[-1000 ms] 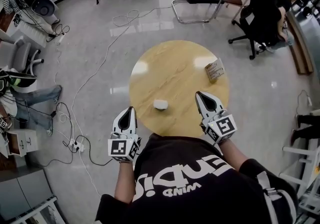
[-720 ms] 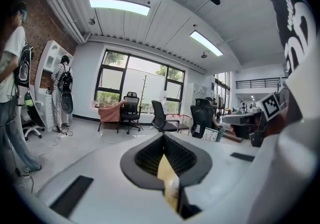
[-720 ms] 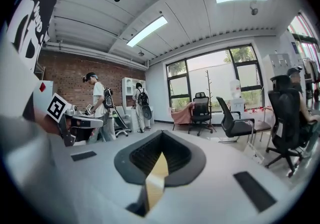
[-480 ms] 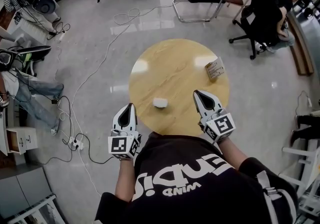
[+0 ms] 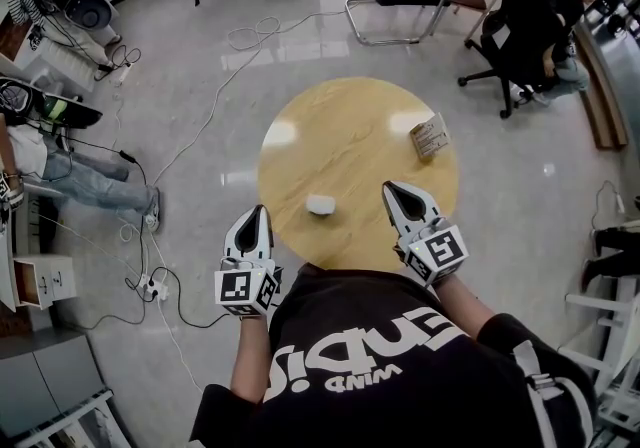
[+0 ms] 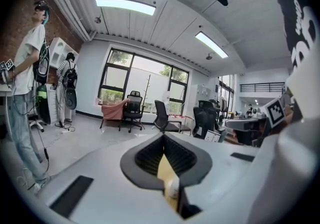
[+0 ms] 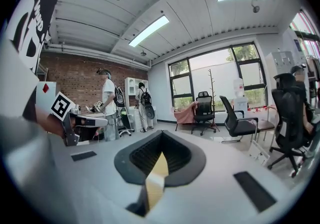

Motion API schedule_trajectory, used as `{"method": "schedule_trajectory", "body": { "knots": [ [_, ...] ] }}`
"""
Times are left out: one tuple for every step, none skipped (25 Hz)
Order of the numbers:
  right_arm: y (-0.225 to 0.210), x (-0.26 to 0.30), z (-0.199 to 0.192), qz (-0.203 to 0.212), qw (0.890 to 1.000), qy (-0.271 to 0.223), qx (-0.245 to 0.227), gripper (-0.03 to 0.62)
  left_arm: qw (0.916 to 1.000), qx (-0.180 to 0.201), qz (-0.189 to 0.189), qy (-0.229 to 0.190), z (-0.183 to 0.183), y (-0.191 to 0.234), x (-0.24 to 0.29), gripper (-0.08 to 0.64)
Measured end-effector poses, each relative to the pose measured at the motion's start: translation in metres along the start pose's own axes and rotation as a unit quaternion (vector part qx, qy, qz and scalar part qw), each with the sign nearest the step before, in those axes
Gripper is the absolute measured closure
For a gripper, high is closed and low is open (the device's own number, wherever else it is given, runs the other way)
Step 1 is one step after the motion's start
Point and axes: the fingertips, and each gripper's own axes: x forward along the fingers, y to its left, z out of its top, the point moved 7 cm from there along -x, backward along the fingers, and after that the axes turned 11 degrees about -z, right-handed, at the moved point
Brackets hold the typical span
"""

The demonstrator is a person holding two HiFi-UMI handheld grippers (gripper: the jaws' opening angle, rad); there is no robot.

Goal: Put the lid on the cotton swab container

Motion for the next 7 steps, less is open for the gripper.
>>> {"method": "schedule_trajectory", "body": {
  "knots": [
    [0.0002,0.0005,0.0003,0.001,1.0,0.0,0.0,0.589,1.0,-0.001,0.001,0.0,0.0007,0.0004,0.0001,0.549],
    [0.0001,0.0007,0.0003,0.002,1.0,0.0,0.001,0.589,1.0,-0.001,0.001,-0.001,0.0011,0.0003,0.0002,0.549],
    [-0.0004,0.0007,-0.0001,0.002,1.0,0.0,0.001,0.589,1.0,-0.001,0.001,-0.001,0.0012,-0.0001,0.0005,0.549],
    [-0.0011,0.0006,-0.0006,0.001,1.0,-0.001,0.002,0.589,1.0,0.0,0.001,-0.001,0.0011,-0.0007,0.0009,0.549],
    [-0.0016,0.0004,-0.0012,0.001,1.0,-0.001,0.002,0.589,1.0,0.001,0.001,-0.001,0.001,-0.0014,0.0013,0.549],
    [-0.002,0.0002,-0.0018,0.001,1.0,-0.002,0.001,0.589,1.0,0.001,0.001,-0.001,0.0008,-0.0021,0.0016,0.548],
    [-0.0023,0.0001,-0.0025,0.001,1.0,-0.002,0.001,0.589,1.0,0.002,0.001,-0.002,0.0006,-0.0028,0.0019,0.549]
  ]
}}
